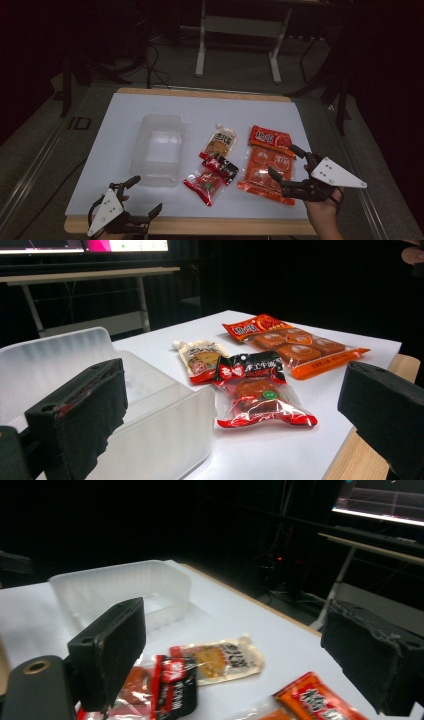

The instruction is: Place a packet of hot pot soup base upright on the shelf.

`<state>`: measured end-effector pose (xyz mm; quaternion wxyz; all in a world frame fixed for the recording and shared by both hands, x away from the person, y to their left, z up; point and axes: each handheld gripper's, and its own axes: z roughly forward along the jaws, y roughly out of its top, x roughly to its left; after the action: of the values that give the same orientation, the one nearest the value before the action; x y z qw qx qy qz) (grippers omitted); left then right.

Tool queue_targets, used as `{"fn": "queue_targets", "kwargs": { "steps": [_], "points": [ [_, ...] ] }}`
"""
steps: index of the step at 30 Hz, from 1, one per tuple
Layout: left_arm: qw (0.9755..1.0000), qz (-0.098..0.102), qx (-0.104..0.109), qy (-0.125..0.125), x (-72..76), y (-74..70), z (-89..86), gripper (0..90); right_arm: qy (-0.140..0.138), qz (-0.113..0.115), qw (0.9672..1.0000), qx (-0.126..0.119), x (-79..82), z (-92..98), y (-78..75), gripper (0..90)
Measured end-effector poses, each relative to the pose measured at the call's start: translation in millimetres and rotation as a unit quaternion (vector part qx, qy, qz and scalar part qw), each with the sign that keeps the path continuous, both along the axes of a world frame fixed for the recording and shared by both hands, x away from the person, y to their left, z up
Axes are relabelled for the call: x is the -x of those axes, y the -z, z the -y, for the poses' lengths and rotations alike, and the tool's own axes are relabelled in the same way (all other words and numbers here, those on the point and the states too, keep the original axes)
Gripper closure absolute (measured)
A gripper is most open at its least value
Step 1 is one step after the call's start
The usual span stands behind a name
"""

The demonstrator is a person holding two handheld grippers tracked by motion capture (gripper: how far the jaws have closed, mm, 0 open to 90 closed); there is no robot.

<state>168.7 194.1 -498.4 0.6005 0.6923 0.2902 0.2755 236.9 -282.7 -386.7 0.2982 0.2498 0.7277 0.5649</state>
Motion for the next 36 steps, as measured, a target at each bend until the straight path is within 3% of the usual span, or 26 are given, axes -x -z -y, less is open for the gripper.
{"fn": "queue_targets", "kwargs": {
  "steps": [10,17,22,36],
  "points": [
    [1.0,-0.001,-0.002,-0.001,-0.6,0.5,0.1,0.1,0.023,0.014,0.9996,0.0,-17.3,6.0,-11.8,10.3],
    [1.0,-0.003,-0.003,0.0,-0.7,0.7,-0.1,0.1,0.025,0.003,0.9996,-0.011,-33.5,12.9,-16.8,9.7],
    [1.0,-0.003,-0.002,0.0,-1.0,0.7,-0.2,0.1,0.048,-0.001,0.9987,-0.016,-44.5,16.4,-18.2,9.6],
    [1.0,-0.004,-0.004,0.001,-1.2,1.2,-0.1,0.1,0.08,-0.027,0.9964,-0.005,-75.6,32.0,-7.4,9.7]
  ]
}}
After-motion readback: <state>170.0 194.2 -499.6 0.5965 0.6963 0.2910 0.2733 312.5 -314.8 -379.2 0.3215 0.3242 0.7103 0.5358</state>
